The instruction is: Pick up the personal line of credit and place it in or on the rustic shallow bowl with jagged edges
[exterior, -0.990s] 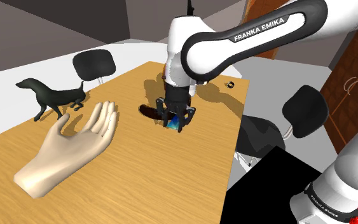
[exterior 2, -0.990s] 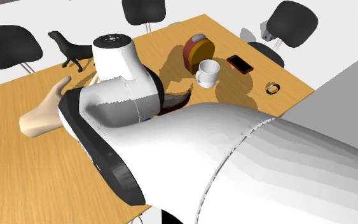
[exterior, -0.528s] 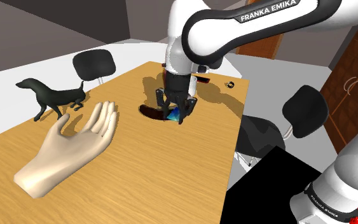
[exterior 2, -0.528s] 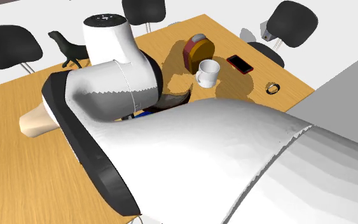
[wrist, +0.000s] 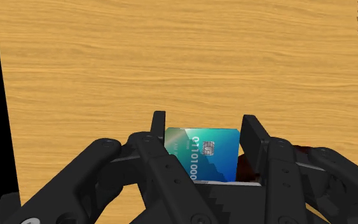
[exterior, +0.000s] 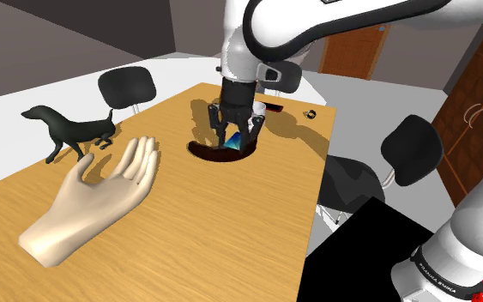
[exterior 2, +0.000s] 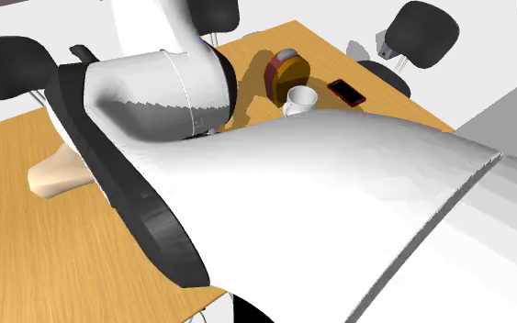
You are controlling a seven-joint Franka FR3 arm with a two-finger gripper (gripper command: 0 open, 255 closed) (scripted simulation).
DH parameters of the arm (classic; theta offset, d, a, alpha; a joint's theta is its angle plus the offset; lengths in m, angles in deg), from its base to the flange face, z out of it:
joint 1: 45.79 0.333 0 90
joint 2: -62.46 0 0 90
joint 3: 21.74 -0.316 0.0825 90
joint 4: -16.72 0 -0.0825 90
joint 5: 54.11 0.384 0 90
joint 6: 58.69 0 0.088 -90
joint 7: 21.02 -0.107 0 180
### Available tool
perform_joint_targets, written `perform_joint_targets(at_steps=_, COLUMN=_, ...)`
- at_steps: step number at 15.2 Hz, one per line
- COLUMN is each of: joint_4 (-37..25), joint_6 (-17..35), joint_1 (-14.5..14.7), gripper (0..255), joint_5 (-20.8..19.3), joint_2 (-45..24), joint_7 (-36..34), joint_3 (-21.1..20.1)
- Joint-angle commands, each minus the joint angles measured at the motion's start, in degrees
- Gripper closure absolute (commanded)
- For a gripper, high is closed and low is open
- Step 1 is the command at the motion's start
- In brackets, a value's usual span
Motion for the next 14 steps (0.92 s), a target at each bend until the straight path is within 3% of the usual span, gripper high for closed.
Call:
perform_joint_targets(at_steps=1, joint_4=-3.5, joint_6=-1.1, joint_1=-0.4, gripper=255, joint_5=-2.3, joint_2=-3.2, joint_7=0.2, joint_3=0.5)
perform_joint_targets(at_steps=5, joint_4=-12.5, joint_6=-4.0, joint_1=-0.3, gripper=255, joint_5=-7.3, joint_2=-11.1, joint_7=0.4, joint_3=1.8)
perform_joint_targets(at_steps=10, joint_4=-27.3, joint_6=-9.7, joint_1=1.8, gripper=255, joint_5=-13.3, joint_2=-22.1, joint_7=1.3, joint_3=4.2)
perform_joint_targets(at_steps=14, joint_4=-24.0, joint_6=-6.6, joint_1=1.5, gripper=255, joint_5=-13.3, joint_2=-22.0, joint_7=1.6, joint_3=4.4)
